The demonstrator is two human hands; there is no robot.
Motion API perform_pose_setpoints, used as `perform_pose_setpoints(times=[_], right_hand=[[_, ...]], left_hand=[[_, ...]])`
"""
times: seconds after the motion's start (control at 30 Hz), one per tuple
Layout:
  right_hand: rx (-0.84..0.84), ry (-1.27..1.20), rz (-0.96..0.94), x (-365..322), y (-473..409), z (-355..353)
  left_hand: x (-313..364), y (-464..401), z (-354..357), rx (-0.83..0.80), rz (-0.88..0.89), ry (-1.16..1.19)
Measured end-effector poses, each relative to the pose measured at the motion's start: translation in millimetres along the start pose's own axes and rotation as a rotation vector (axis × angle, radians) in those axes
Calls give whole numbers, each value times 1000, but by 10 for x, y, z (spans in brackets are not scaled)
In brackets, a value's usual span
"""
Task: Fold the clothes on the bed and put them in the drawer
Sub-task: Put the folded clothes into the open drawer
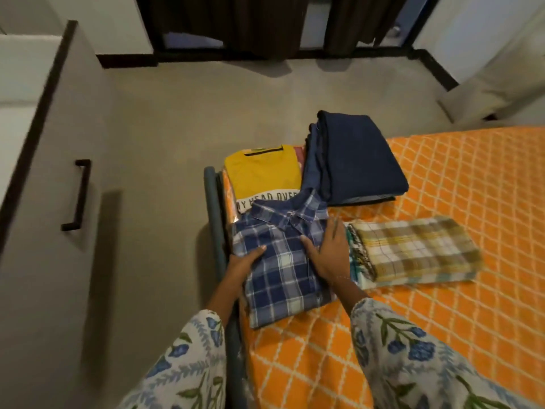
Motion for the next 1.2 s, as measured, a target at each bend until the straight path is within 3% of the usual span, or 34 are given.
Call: perform_pose_setpoints(times=[0.1, 0.17, 0.23, 0.37, 0.47, 0.6, 0.73, 0.83, 1.07, 1.2], right_hand=[[-156, -561, 255, 339, -224, 7], [-354, -731, 364, 528, -297, 111], [-442, -769, 386, 650, -309, 191], [-414, -842, 393, 1149, -501, 496], [-513, -861, 465, 623, -248, 214], [-586, -975, 500, 576, -164, 244], [-510, -1003, 515, 382, -31, 311], [-568, -1062, 540, 280, 68, 355], [-615, -1046, 440, -621, 177, 289], [-648, -1007, 356, -1420, 205, 208]], left_hand=[[-256, -351, 1, -20, -78, -24], [-181, -238, 16, -16, -124, -46], [-131, -167, 21, 9, -127, -75], [-105, -94, 9, 88, -85, -106], [-139, -83, 9, 98, -45, -106], [-152, -75, 29, 60, -2, 39], [-225, -45, -37, 45, -27, 110], [-241, 42, -182, -6, -98, 168], [159, 541, -856, -15, 43, 225], [578, 961, -1413, 90, 155, 251]])
Point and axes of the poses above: each hand's wrist, its own y-axis away from the middle knuckle, its own z-axis out of the palm, x = y × z, the point moved 4 cm from there along -y, towards the middle knuckle, and after that the axes turned 7 degrees about -y, right-handed, at the moved point
